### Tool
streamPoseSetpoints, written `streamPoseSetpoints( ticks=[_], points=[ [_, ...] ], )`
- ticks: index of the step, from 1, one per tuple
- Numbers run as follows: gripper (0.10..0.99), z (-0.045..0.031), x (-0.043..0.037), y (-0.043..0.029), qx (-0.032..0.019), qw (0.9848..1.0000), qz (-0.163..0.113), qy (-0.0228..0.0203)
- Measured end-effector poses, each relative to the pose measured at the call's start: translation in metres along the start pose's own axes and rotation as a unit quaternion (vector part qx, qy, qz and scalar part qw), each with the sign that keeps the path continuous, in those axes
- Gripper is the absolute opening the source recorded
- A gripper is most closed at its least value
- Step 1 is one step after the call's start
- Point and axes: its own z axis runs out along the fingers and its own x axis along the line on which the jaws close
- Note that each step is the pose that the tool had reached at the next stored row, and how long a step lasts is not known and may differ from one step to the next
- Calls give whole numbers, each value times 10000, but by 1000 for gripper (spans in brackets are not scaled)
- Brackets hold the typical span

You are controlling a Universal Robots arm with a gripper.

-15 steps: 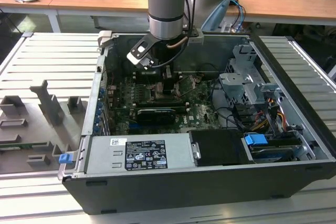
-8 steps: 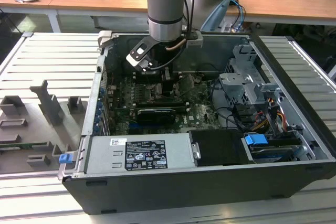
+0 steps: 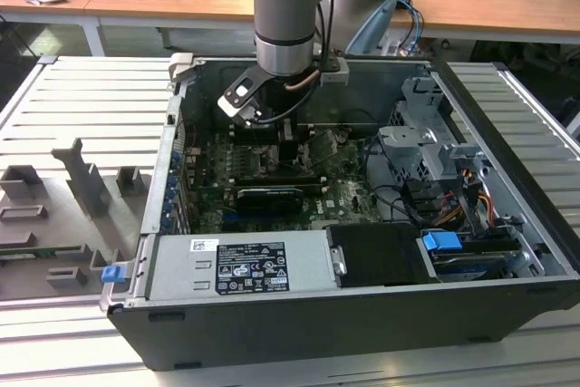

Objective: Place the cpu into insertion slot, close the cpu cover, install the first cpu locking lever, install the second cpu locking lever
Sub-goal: 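Place the cpu into insertion slot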

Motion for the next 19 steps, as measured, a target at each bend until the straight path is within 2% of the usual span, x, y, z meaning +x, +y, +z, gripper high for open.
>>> streamPoseSetpoints(
  ticks=[6, 11, 15, 19],
  points=[
    [541, 38, 3, -3, 1, 10000, 61, -4],
    [541, 73, 41, -4, 0, 10000, 67, -5],
    [541, 101, 42, -6, 1, 10000, 72, -37],
    [541, 108, 43, -7, 0, 10000, 72, -39]
  ],
)
